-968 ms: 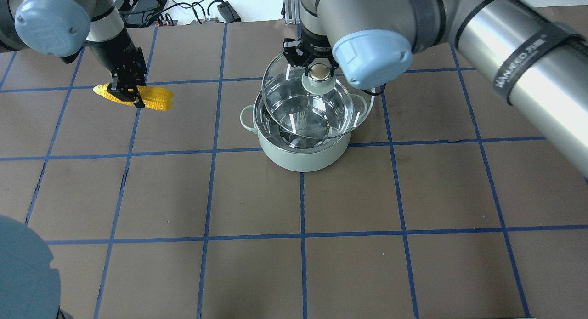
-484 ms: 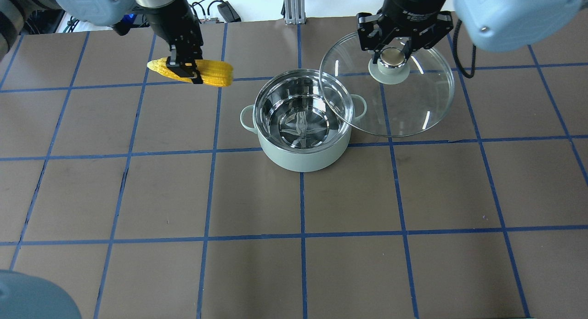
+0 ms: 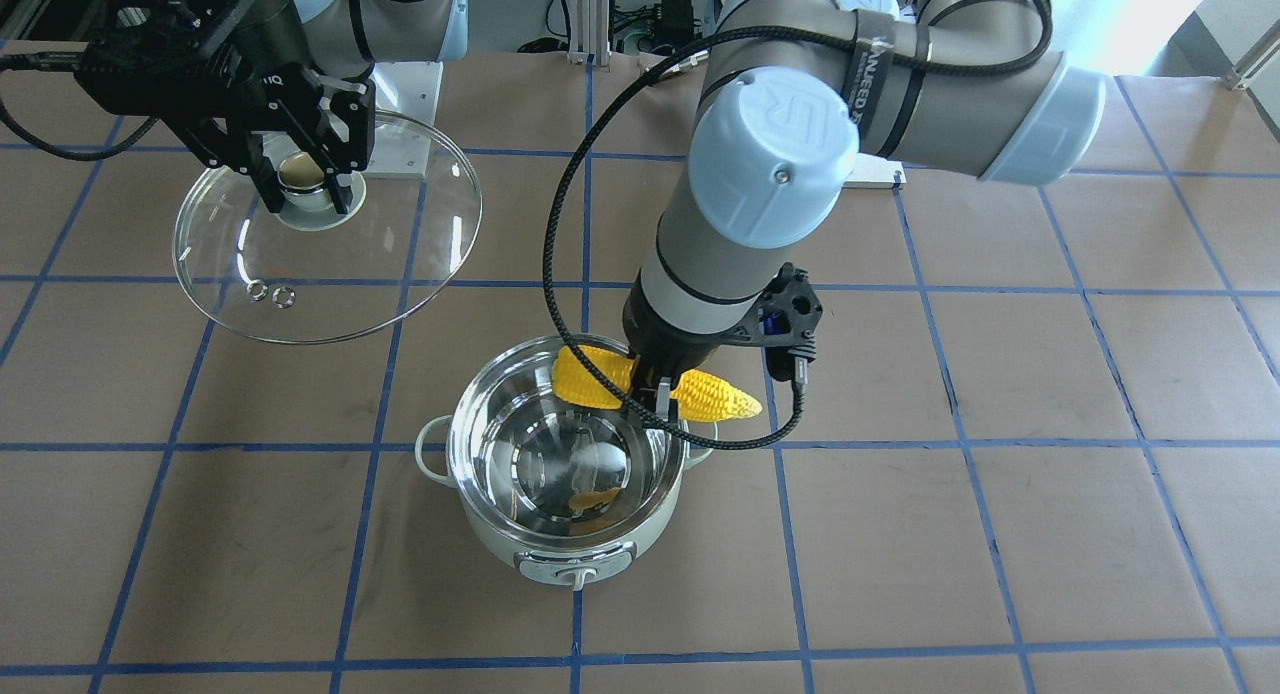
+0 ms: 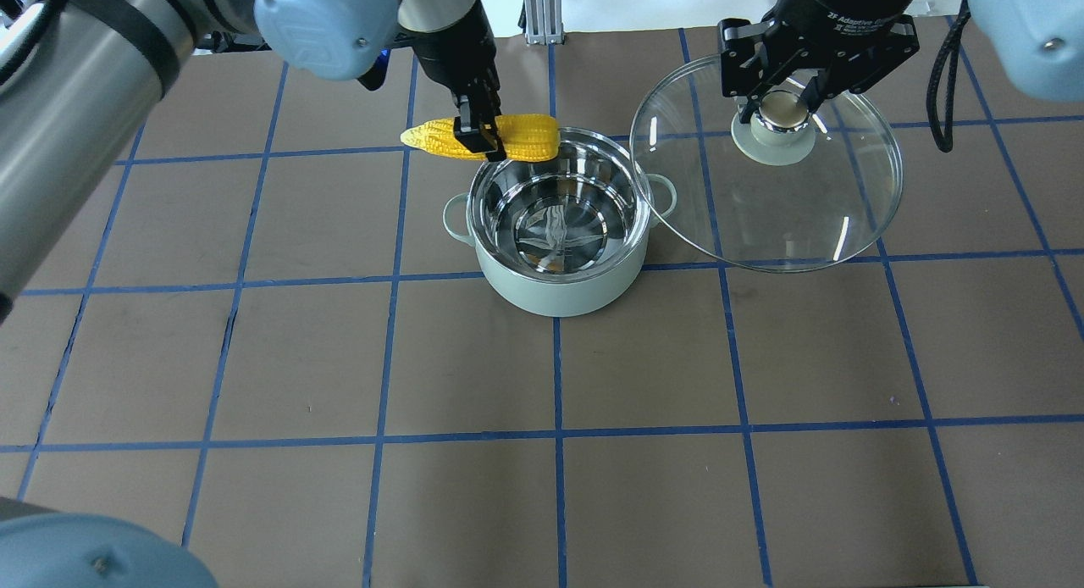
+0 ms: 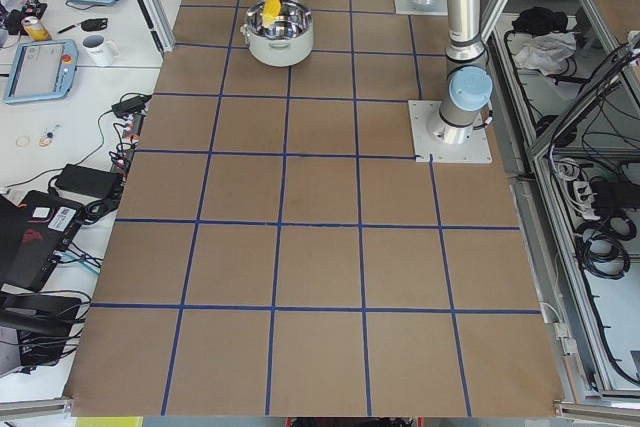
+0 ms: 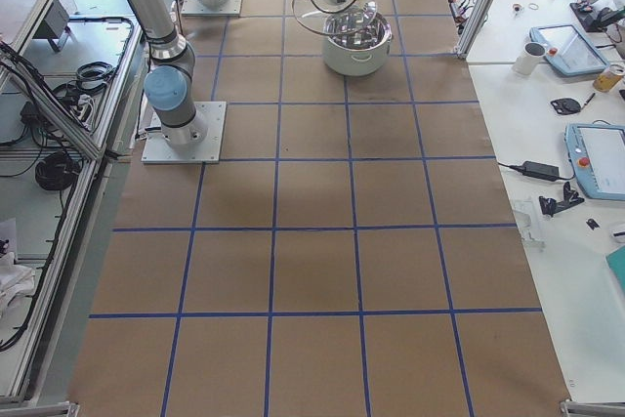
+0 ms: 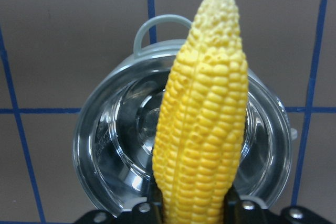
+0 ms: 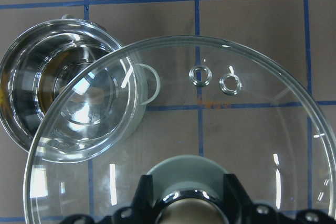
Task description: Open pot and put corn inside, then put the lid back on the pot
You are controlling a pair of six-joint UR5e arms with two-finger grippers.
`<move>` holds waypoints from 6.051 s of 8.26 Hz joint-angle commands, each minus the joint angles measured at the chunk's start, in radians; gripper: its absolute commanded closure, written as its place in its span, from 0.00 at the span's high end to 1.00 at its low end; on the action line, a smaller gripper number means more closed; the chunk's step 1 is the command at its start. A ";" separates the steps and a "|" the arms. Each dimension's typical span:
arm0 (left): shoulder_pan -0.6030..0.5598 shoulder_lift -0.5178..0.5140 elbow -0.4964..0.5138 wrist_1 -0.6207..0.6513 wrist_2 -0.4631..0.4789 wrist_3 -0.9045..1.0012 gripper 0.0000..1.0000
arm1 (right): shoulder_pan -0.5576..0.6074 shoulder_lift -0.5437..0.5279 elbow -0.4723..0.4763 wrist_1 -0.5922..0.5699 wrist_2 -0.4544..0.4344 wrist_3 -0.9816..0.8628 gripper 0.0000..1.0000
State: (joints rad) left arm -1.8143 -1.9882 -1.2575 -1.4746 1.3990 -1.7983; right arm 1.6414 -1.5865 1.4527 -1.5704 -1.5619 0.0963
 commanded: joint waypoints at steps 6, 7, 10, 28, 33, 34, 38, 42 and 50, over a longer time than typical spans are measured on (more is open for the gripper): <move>-0.091 -0.156 -0.005 0.158 -0.014 -0.243 0.00 | 0.000 -0.015 0.005 0.050 -0.001 -0.017 0.30; -0.092 -0.175 -0.006 0.198 -0.012 -0.237 0.00 | 0.000 -0.015 0.005 0.052 -0.006 -0.015 0.31; -0.091 -0.164 -0.008 0.215 -0.012 -0.222 0.00 | 0.000 -0.015 0.005 0.052 -0.003 -0.017 0.31; -0.044 0.075 -0.128 0.125 0.074 0.490 1.00 | -0.015 0.016 0.000 0.040 -0.014 -0.021 0.31; 0.191 0.225 -0.122 0.007 0.172 1.138 1.00 | 0.136 0.198 -0.028 -0.176 -0.023 0.095 0.31; 0.217 0.261 -0.115 -0.124 0.184 1.301 1.00 | 0.174 0.248 -0.032 -0.235 -0.026 0.161 0.30; 0.240 0.347 -0.115 -0.178 0.198 1.710 1.00 | 0.288 0.365 -0.067 -0.338 -0.032 0.289 0.30; 0.245 0.355 -0.118 -0.121 0.141 1.846 1.00 | 0.288 0.436 -0.074 -0.392 -0.049 0.269 0.30; 0.245 0.339 -0.123 -0.119 0.153 1.844 1.00 | 0.288 0.456 -0.061 -0.395 -0.050 0.261 0.30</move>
State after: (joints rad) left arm -1.5693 -1.6483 -1.3806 -1.5947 1.5509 0.0468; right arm 1.9294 -1.1312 1.3875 -1.9632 -1.6120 0.3586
